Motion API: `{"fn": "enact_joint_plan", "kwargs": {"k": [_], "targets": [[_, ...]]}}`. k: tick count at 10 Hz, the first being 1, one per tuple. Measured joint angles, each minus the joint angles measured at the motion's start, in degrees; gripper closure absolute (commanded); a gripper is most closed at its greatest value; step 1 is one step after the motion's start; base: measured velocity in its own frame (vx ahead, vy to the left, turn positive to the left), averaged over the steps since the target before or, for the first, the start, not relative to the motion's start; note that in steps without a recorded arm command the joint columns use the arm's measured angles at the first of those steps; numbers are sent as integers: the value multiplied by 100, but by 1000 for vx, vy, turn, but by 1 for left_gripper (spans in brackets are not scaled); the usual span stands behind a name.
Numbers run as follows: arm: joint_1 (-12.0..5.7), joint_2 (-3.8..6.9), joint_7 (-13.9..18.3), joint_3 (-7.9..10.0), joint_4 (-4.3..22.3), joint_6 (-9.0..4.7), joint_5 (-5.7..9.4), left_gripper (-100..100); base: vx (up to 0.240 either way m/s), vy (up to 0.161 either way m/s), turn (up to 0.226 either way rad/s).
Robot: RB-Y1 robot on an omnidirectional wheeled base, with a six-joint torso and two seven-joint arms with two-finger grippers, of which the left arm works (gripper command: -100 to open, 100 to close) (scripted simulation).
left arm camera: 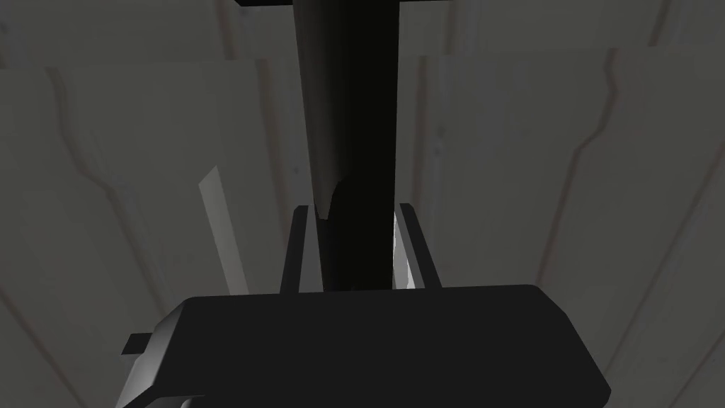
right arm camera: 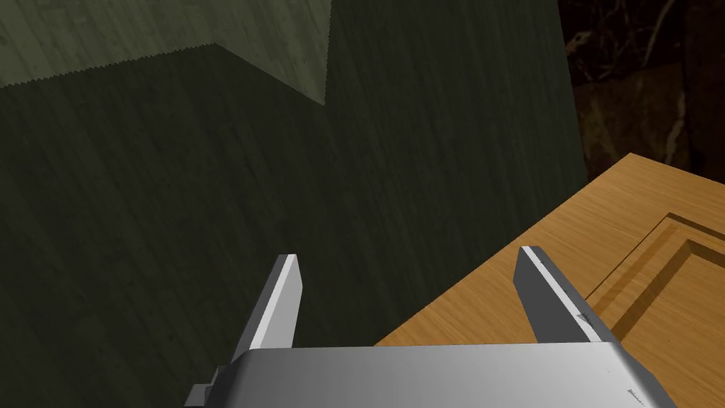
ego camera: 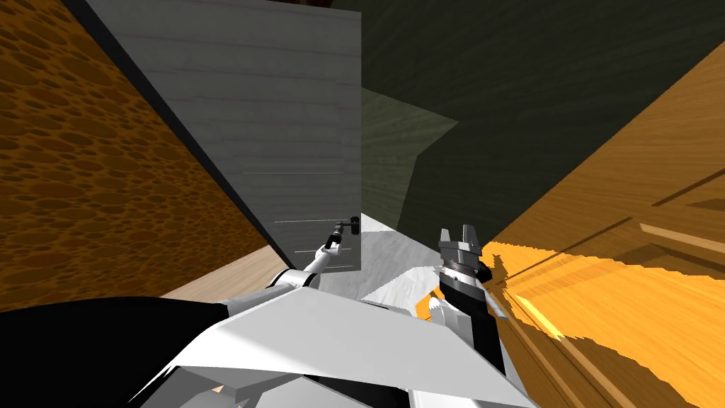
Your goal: Push the door open
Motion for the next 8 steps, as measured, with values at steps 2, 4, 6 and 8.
{"fn": "enact_joint_plan", "kwargs": {"k": [2, 4, 6, 8], "targets": [[60, -74, -56, -61, -153, 75, 14, 100, 105, -6, 124], [41, -97, -86, -105, -140, 72, 29, 100, 87, -7, 99], [-59, -119, -82, -198, 75, -28, 57, 100, 113, -19, 191], [-31, -117, -110, -211, 0, -21, 81, 100, 82, -15, 101]]}}
